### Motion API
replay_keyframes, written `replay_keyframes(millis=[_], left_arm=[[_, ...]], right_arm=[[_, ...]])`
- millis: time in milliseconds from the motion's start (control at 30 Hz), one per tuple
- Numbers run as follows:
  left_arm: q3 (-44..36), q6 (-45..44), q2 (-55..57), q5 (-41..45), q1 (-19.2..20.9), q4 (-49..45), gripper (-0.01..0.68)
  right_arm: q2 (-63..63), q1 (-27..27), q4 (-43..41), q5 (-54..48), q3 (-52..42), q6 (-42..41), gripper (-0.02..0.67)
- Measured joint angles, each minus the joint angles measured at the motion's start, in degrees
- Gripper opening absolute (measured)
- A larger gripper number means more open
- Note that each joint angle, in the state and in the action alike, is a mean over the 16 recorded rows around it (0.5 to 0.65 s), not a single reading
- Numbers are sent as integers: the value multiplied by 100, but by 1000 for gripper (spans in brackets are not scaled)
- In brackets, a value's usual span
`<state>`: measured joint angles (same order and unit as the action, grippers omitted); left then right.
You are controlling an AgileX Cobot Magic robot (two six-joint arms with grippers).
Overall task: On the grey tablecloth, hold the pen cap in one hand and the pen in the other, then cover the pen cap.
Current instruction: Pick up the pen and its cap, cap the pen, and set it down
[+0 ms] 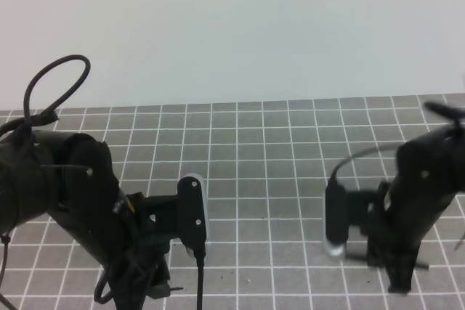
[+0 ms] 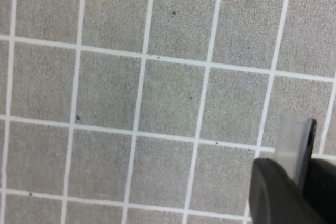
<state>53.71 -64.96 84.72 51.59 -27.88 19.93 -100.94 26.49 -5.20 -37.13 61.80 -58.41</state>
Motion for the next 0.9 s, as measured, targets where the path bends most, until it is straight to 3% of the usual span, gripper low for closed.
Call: replay_keyframes(millis=[433,900], left_arm=[[9,-6,-8,108,-1,538,78],[13,-110,-8,286,-1,1230,78]], right_arm=[[1829,294,-55,-146,-148,928,78],[3516,795,-551,-136,-1468,2023,78]])
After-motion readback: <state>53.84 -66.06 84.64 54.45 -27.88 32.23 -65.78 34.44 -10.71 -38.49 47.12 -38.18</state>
